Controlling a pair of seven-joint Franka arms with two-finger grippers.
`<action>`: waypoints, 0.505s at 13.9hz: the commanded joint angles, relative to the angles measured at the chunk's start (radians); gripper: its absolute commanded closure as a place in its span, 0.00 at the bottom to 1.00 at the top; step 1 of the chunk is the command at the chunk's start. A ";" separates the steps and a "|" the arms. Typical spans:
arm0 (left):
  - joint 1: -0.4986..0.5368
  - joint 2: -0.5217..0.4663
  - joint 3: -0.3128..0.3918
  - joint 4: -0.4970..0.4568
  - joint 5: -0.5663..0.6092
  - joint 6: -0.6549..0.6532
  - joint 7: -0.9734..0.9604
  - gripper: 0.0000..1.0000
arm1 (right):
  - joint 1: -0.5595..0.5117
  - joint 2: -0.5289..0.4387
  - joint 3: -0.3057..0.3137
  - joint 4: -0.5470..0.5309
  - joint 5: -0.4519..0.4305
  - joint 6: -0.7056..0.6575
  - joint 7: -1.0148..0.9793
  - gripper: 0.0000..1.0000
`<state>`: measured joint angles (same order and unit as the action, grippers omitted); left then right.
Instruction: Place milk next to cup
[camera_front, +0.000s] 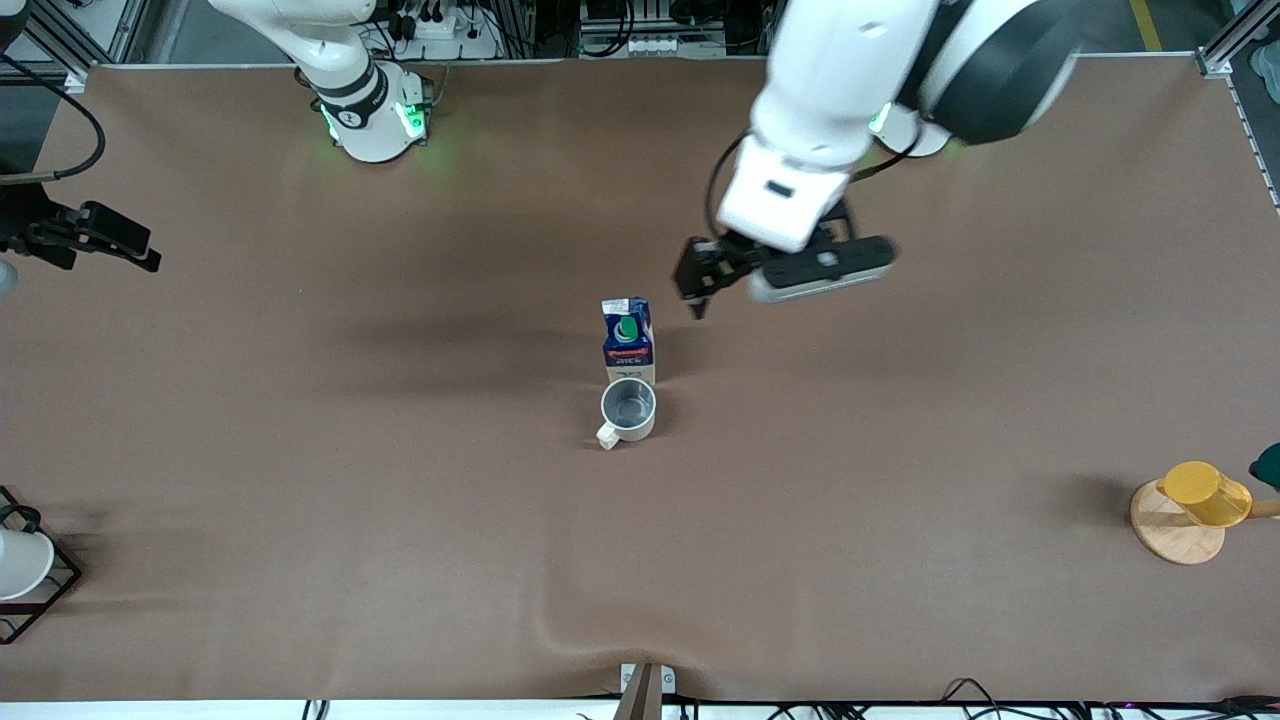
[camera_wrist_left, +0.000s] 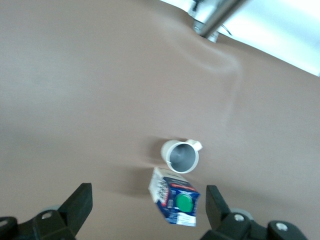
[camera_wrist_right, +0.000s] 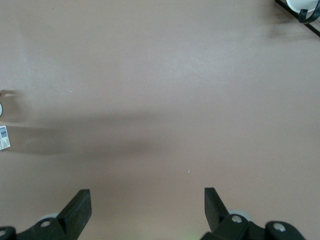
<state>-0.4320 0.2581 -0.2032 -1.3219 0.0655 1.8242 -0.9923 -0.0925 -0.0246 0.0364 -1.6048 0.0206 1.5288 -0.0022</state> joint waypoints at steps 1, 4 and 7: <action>0.100 -0.097 -0.008 -0.045 0.020 -0.078 0.053 0.00 | -0.009 -0.015 0.007 -0.006 0.004 -0.010 -0.002 0.00; 0.221 -0.154 -0.008 -0.046 0.007 -0.196 0.186 0.00 | -0.009 -0.015 0.007 -0.006 0.004 -0.012 -0.002 0.00; 0.330 -0.197 -0.010 -0.057 0.007 -0.244 0.335 0.00 | -0.009 -0.015 0.007 -0.006 0.004 -0.012 -0.002 0.00</action>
<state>-0.1575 0.1128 -0.2013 -1.3402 0.0657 1.5932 -0.7278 -0.0925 -0.0246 0.0366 -1.6053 0.0206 1.5258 -0.0022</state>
